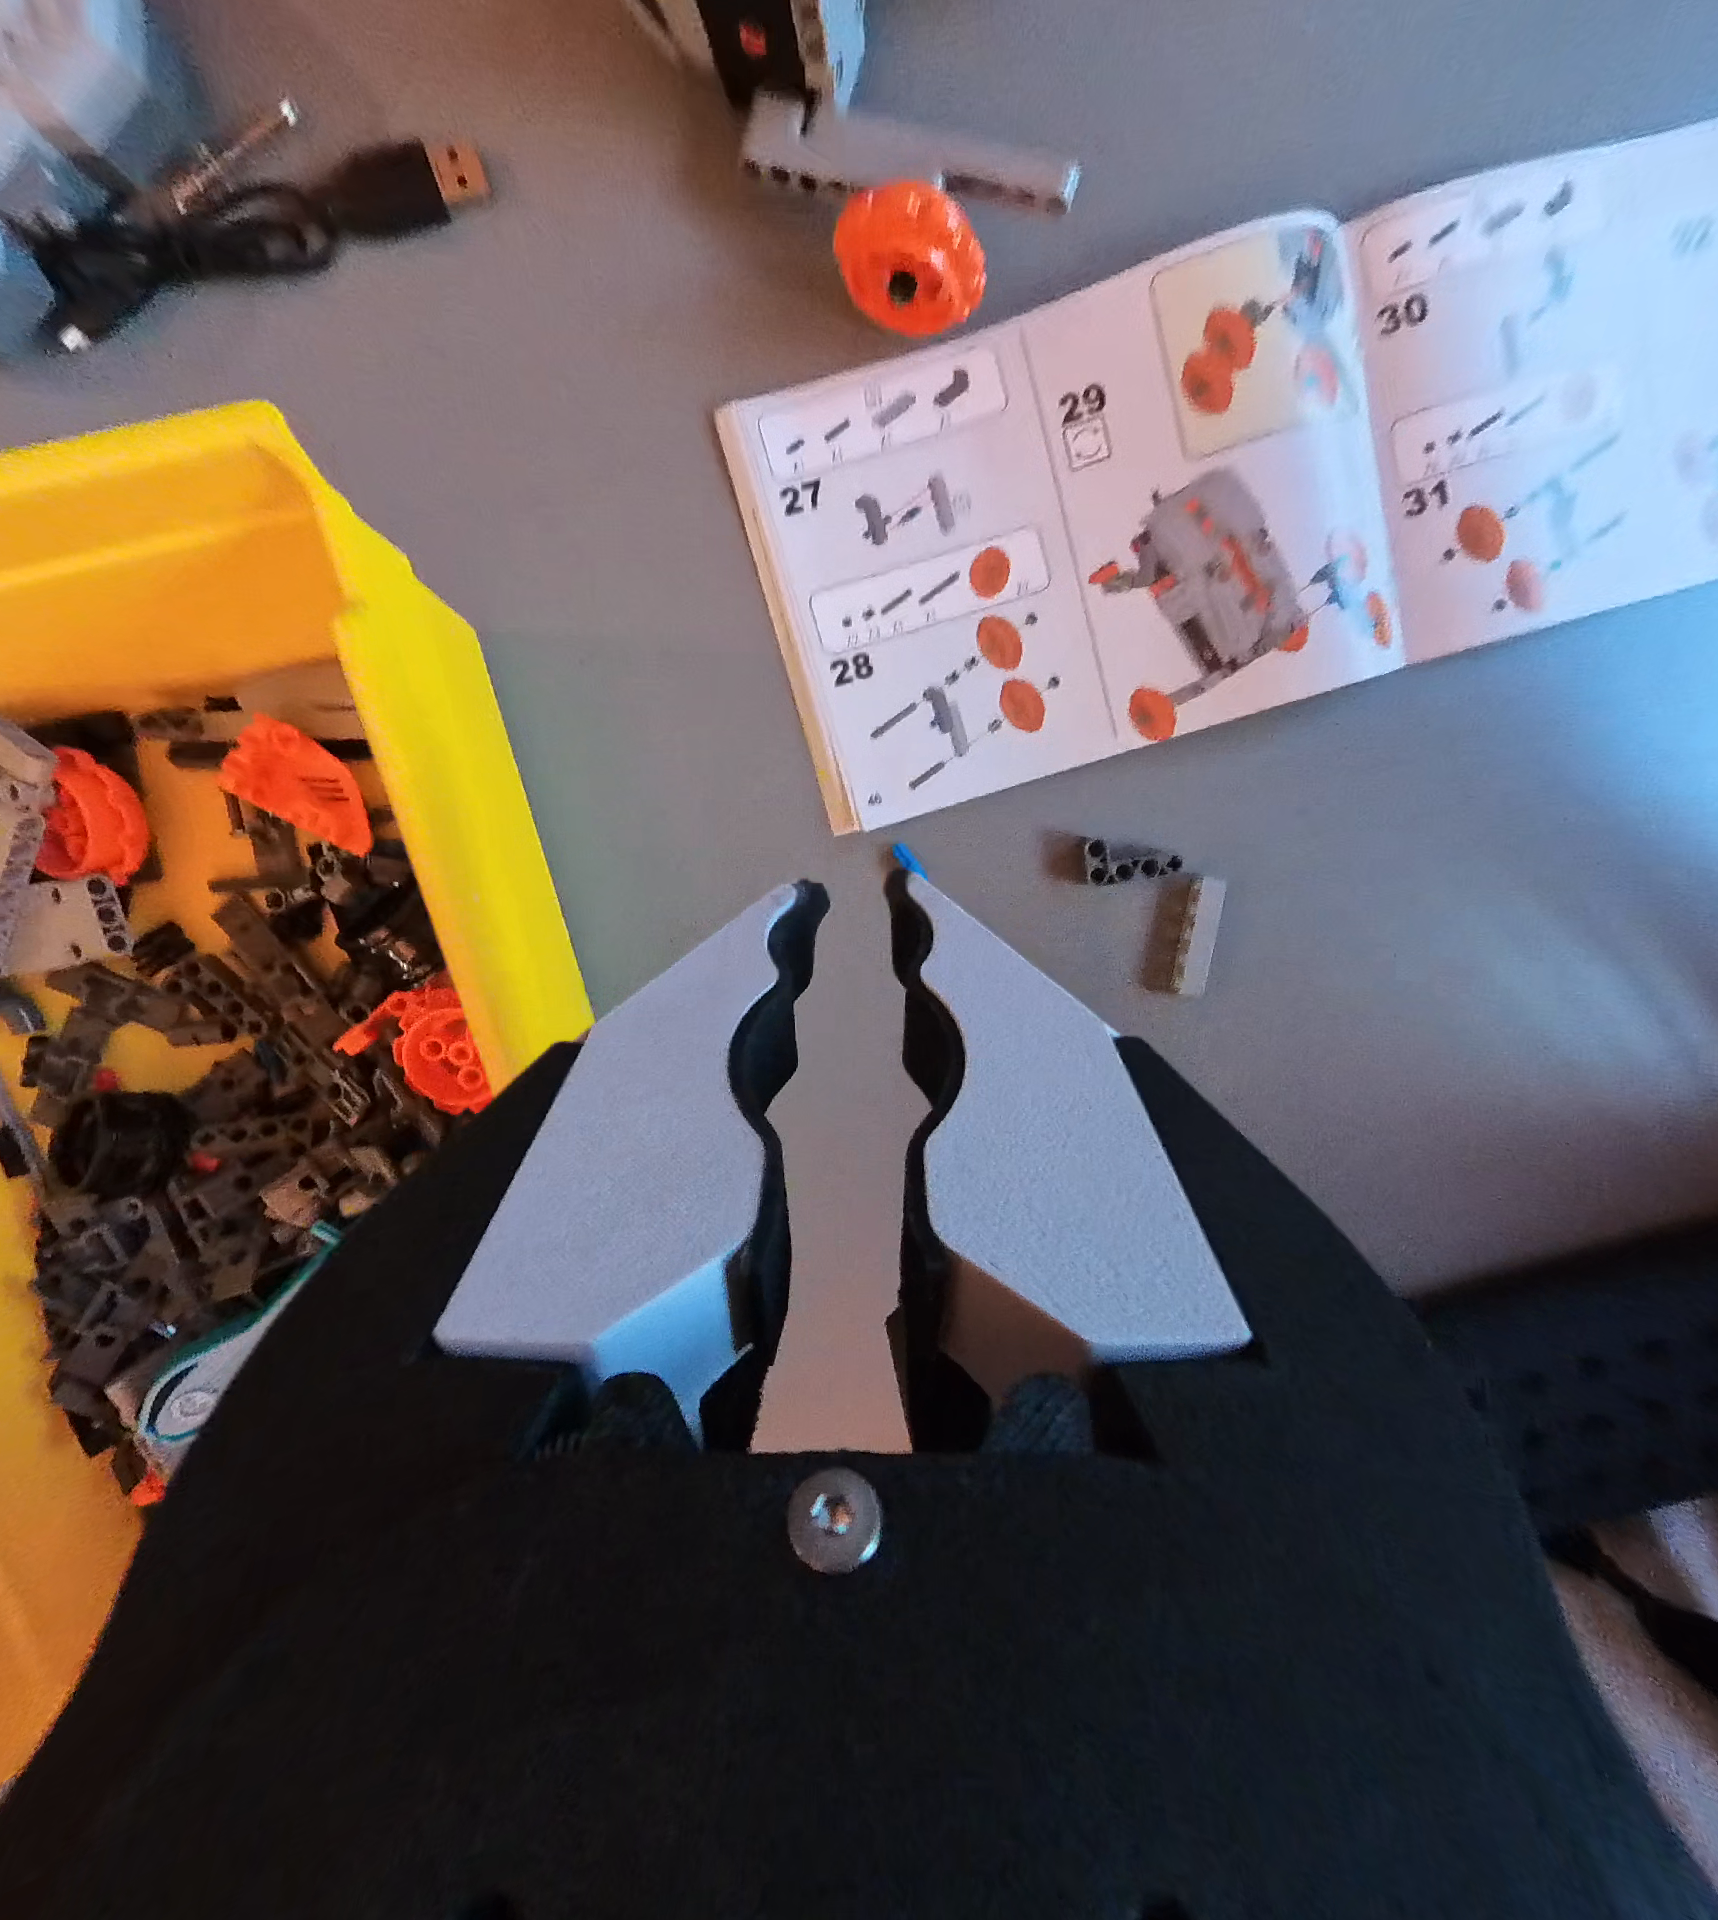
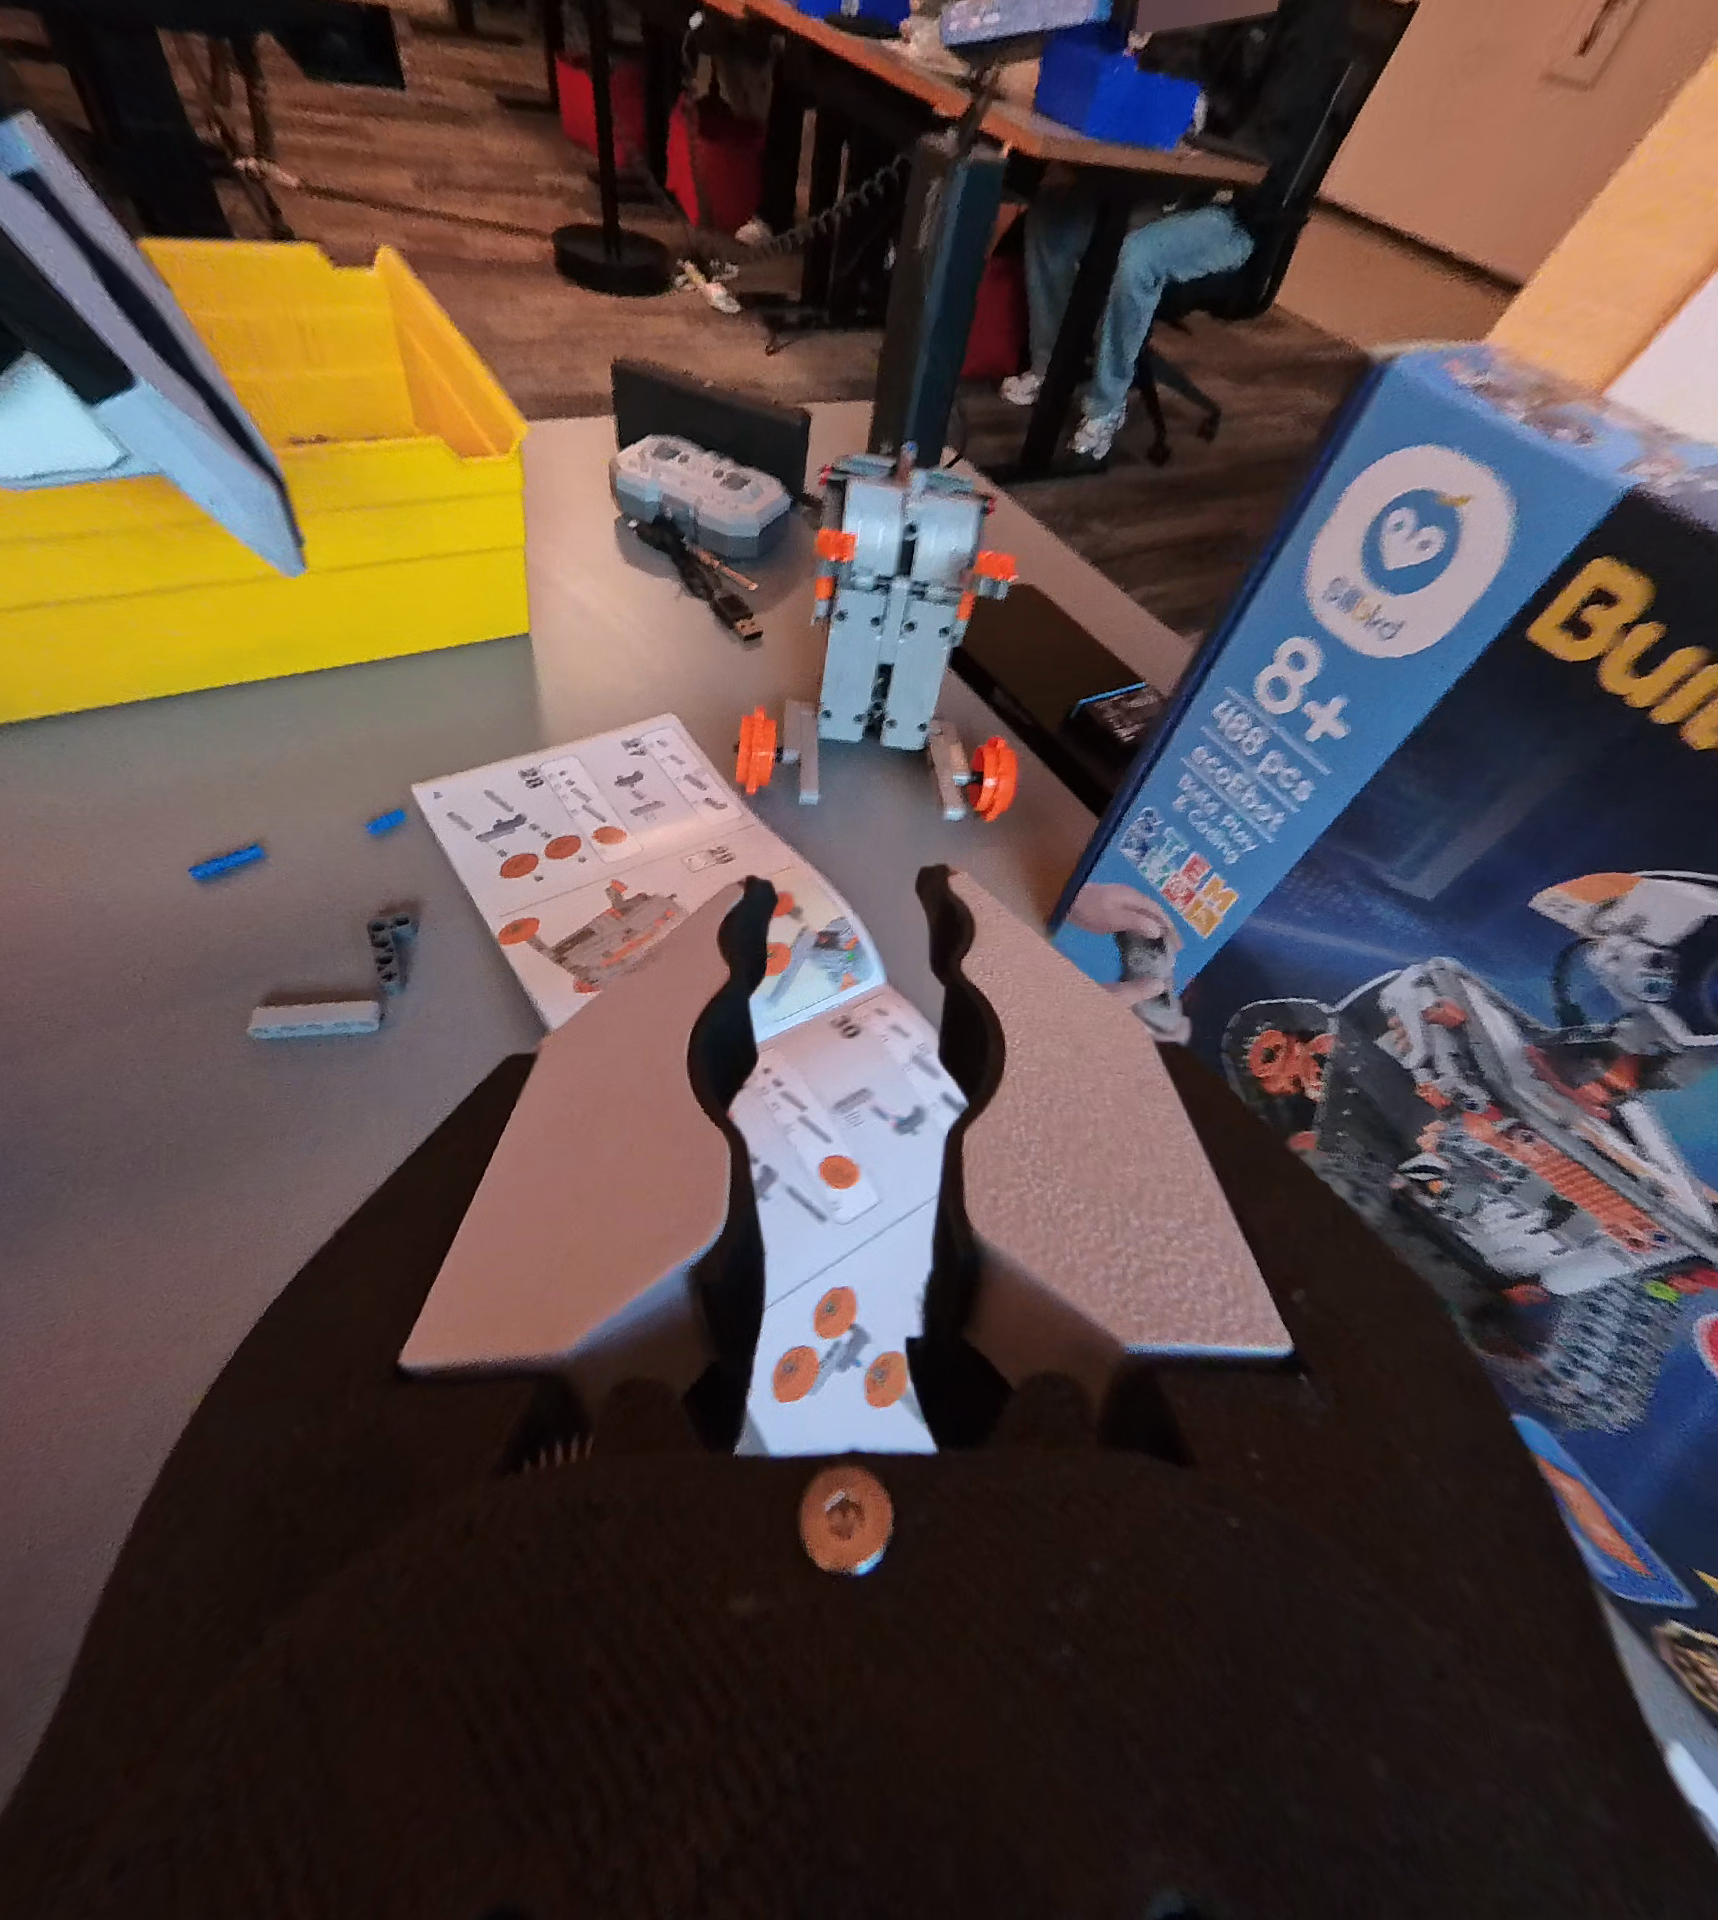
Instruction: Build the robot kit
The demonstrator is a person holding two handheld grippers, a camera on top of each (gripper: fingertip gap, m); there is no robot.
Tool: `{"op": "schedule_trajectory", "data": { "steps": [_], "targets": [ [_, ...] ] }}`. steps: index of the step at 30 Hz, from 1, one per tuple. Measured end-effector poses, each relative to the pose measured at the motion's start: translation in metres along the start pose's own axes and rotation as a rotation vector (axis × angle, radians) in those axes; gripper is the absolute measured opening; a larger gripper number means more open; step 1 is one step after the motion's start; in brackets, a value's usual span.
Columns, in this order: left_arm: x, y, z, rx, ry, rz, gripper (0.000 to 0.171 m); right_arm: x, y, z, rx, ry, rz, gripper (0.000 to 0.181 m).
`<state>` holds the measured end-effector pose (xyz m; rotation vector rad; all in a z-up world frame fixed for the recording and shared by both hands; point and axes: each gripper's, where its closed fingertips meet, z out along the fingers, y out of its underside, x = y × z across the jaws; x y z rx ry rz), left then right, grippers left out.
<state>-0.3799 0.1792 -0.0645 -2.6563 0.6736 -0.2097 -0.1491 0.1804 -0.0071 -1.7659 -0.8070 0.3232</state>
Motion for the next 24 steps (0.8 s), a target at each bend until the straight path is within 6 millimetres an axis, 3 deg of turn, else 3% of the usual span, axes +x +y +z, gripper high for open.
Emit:
{"op": "schedule_trajectory", "data": {
  "steps": [7, 14, 18, 24],
  "targets": [
    [-0.001, -0.02, -0.01, 0.095, -0.02, -0.009, 0.009, -0.065, 0.032, 0.028, -0.173, -0.254, 0.06, 0.031],
    [-0.003, -0.048, -0.037, 0.296, -0.008, -0.057, 0.008, -0.148, 0.06, 0.087, -0.286, -0.357, -0.023, 0.035],
    [0.006, -0.049, -0.039, 0.3, 0.001, -0.006, 0.01, -0.162, 0.071, 0.106, -0.339, -0.372, -0.018, 0.028],
    [0.002, -0.051, -0.042, 0.322, 0.007, -0.029, 0.01, -0.169, 0.084, 0.113, -0.384, -0.393, -0.005, 0.023]
  ]
}}
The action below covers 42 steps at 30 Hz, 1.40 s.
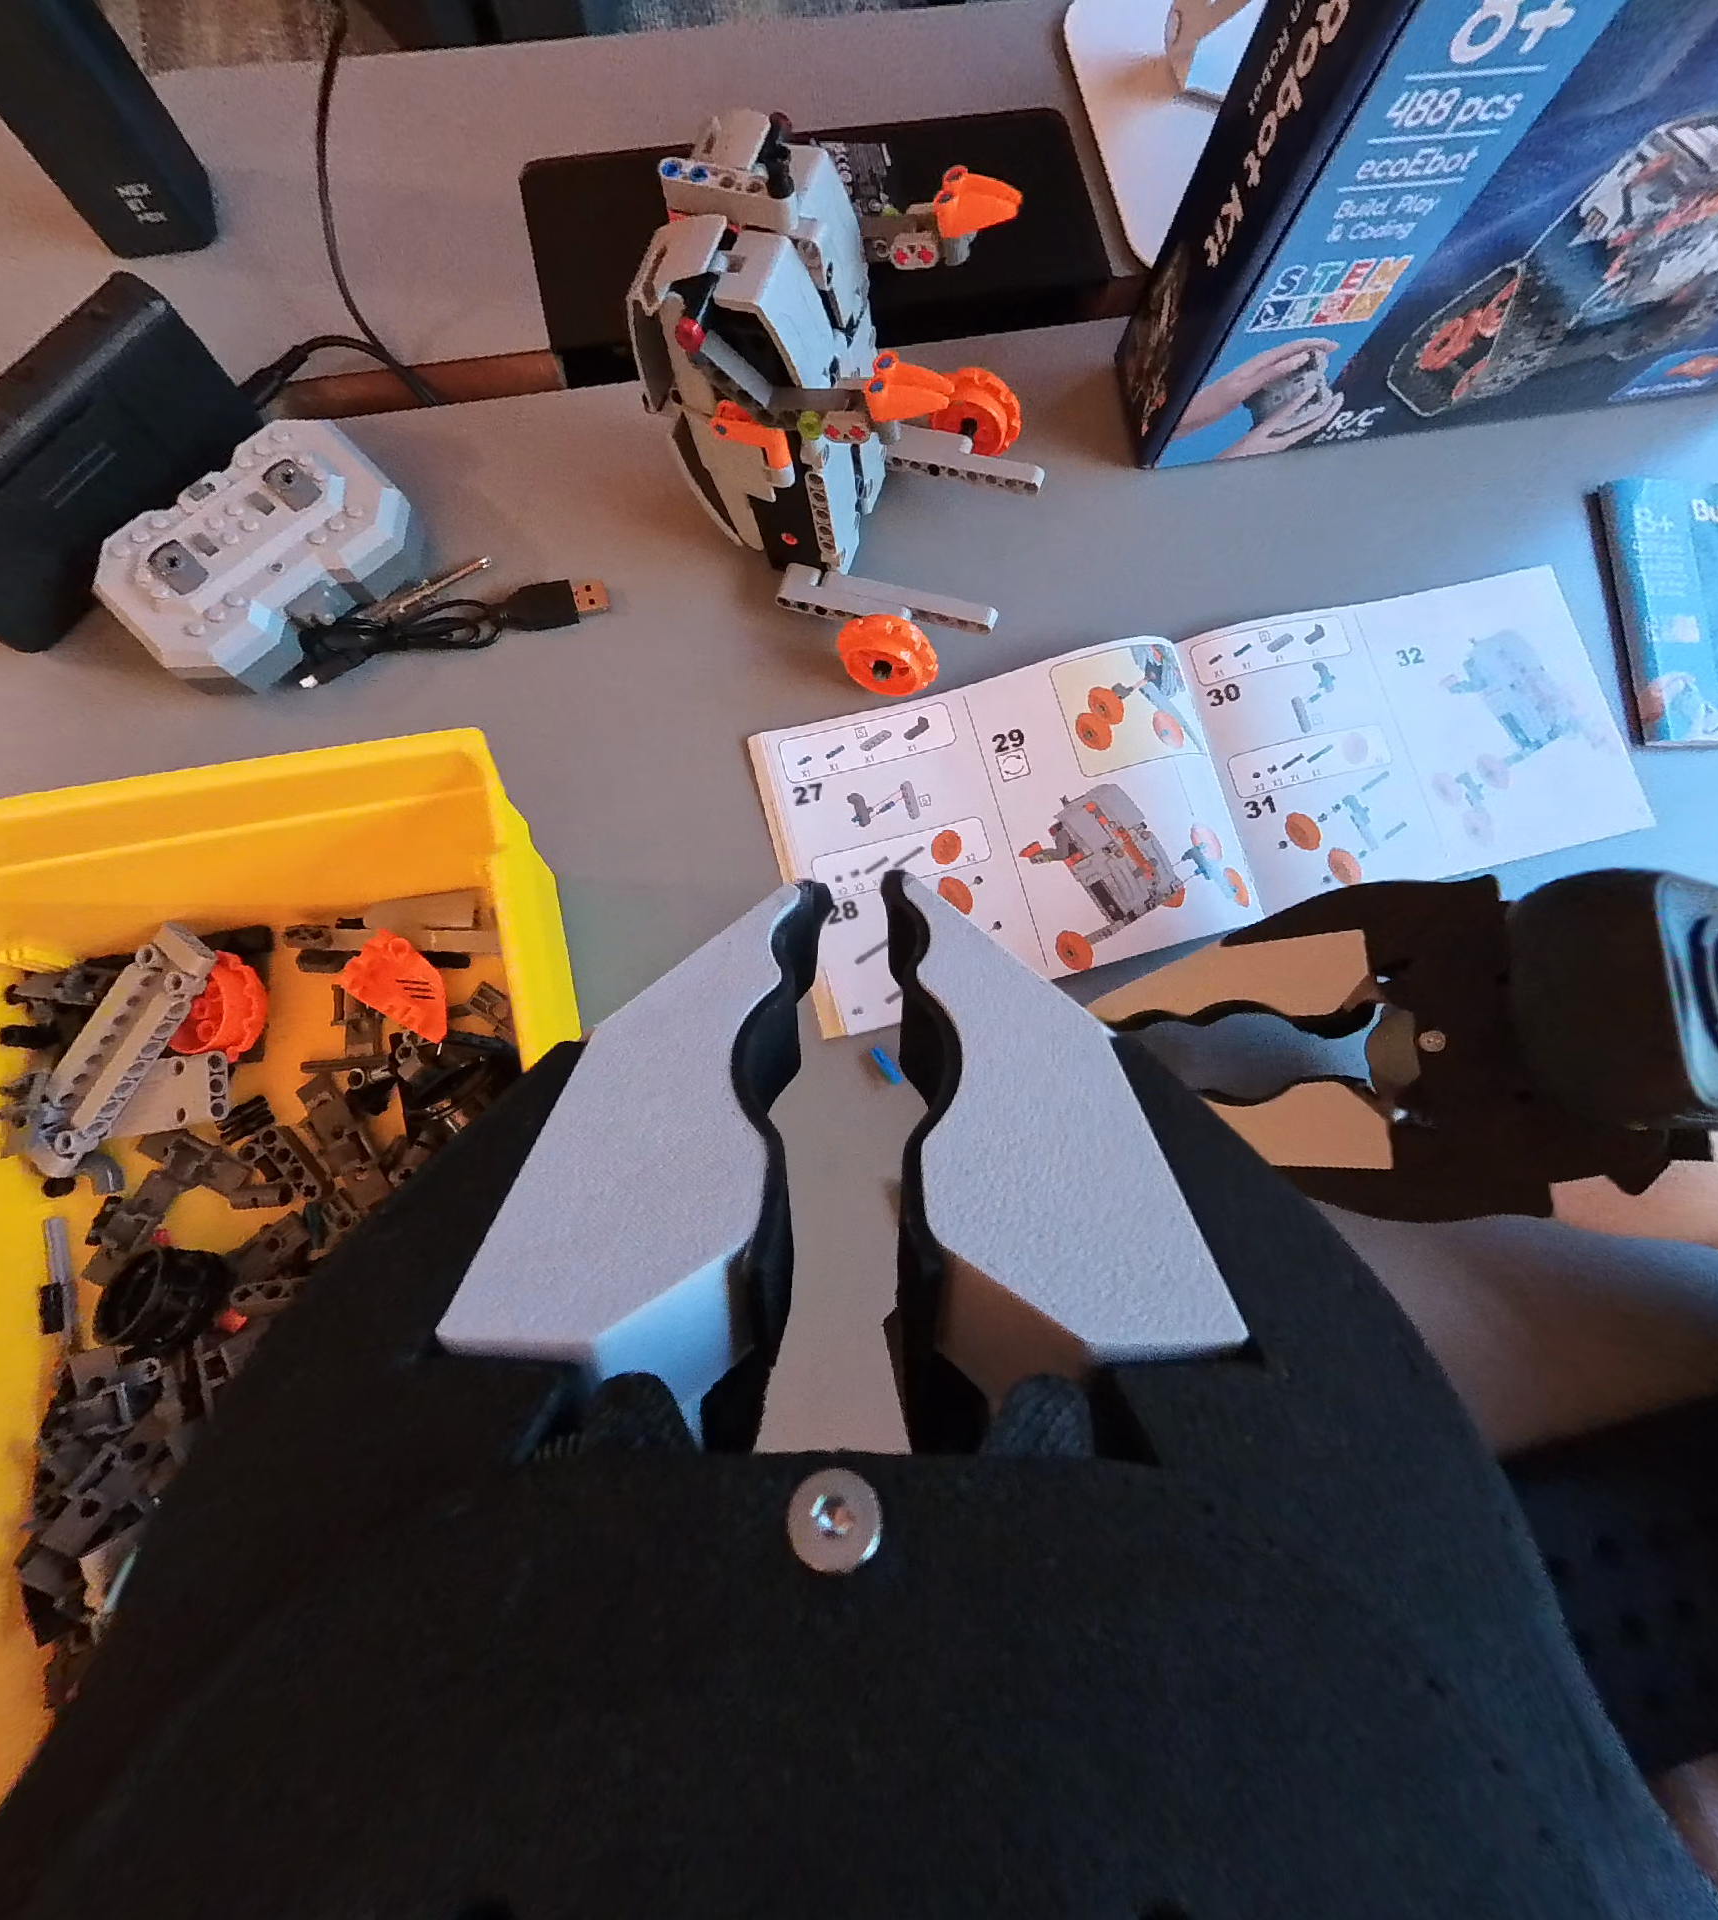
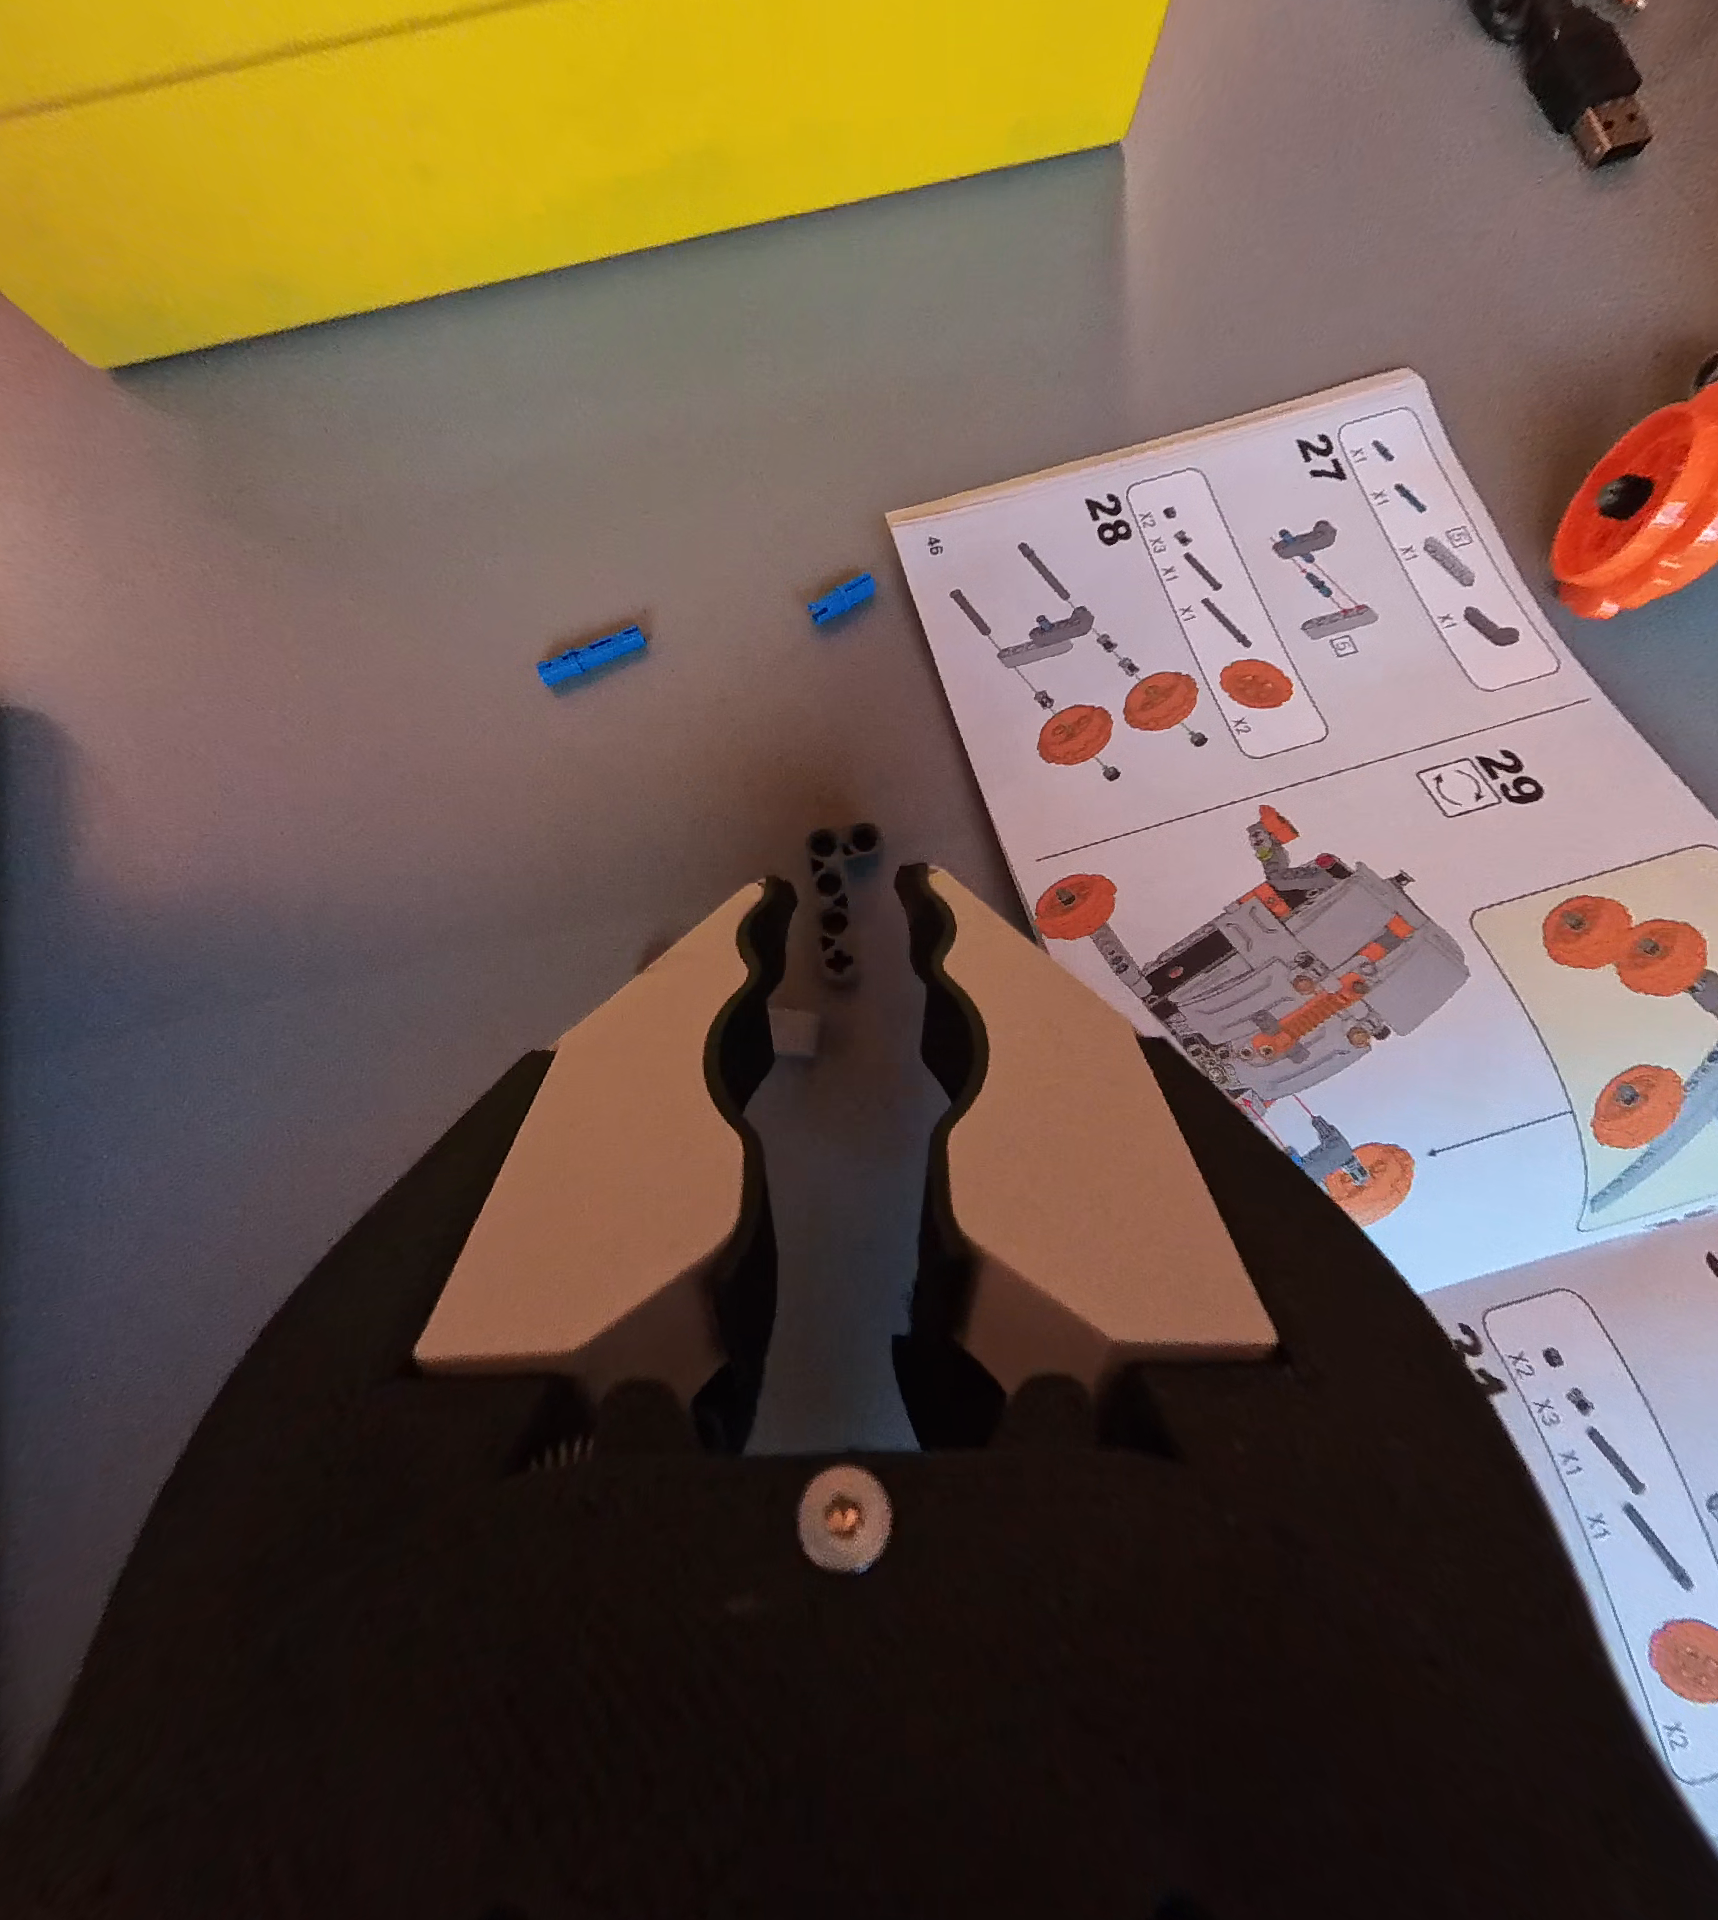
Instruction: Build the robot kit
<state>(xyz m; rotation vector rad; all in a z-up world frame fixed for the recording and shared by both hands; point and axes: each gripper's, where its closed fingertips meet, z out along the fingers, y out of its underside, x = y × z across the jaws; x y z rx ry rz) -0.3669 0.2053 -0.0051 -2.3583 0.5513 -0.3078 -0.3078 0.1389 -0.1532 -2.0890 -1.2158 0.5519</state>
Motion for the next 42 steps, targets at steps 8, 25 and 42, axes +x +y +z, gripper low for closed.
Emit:
{"op": "schedule_trajectory", "data": {
  "steps": [8, 25, 42],
  "targets": [
    [-0.008, -0.011, -0.009, 0.081, -0.006, -0.046, 0.011, -0.004, 0.009, 0.005, -0.042, -0.009, -0.011, 0.009],
    [-0.017, -0.002, -0.018, 0.059, -0.049, -0.049, 0.005, 0.003, 0.034, -0.042, -0.133, 0.011, 0.07, 0.007],
    [-0.021, 0.004, -0.017, 0.051, -0.017, -0.061, 0.006, -0.006, 0.059, -0.051, -0.306, 0.043, 0.086, 0.035]
  ]
}}
